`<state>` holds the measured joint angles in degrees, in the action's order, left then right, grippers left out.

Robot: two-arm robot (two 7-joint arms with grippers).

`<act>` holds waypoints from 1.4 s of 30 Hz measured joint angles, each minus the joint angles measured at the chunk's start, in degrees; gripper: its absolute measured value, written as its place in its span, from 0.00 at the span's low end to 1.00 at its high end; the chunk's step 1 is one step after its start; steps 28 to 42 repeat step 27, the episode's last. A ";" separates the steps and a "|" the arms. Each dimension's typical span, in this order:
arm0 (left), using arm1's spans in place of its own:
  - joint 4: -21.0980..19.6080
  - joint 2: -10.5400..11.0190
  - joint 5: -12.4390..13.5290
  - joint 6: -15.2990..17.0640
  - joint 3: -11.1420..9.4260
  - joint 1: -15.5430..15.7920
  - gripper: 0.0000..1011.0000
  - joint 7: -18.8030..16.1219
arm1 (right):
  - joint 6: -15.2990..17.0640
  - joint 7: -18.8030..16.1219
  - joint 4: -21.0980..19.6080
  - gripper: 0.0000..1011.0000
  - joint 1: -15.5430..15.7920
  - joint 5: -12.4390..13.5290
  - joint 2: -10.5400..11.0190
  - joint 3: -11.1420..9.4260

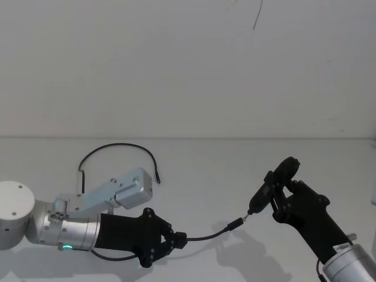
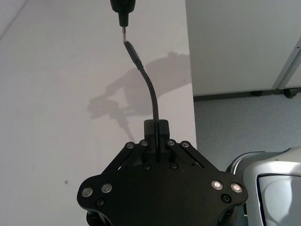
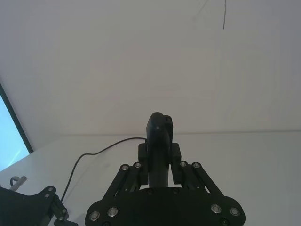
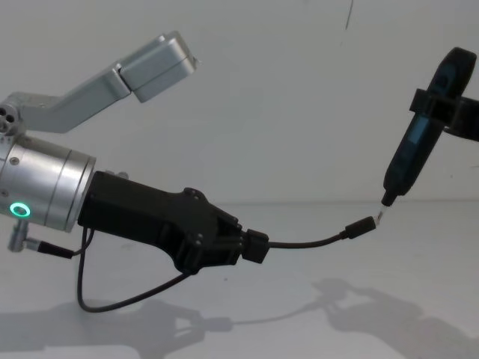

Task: Pick up the data cable with the one hand.

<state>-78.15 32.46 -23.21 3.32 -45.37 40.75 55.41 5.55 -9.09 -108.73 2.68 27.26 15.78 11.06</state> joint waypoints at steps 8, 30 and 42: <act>0.00 0.00 0.00 0.00 0.00 0.00 0.04 0.00 | 0.00 0.00 0.00 0.26 0.00 0.00 0.00 0.00; 0.00 0.00 0.00 0.00 0.00 0.00 0.04 0.00 | 0.00 0.00 0.00 0.26 0.00 0.00 0.00 0.00; 0.00 0.00 0.00 0.00 0.00 0.00 0.04 0.00 | 0.00 0.00 0.00 0.26 0.00 0.00 0.00 0.00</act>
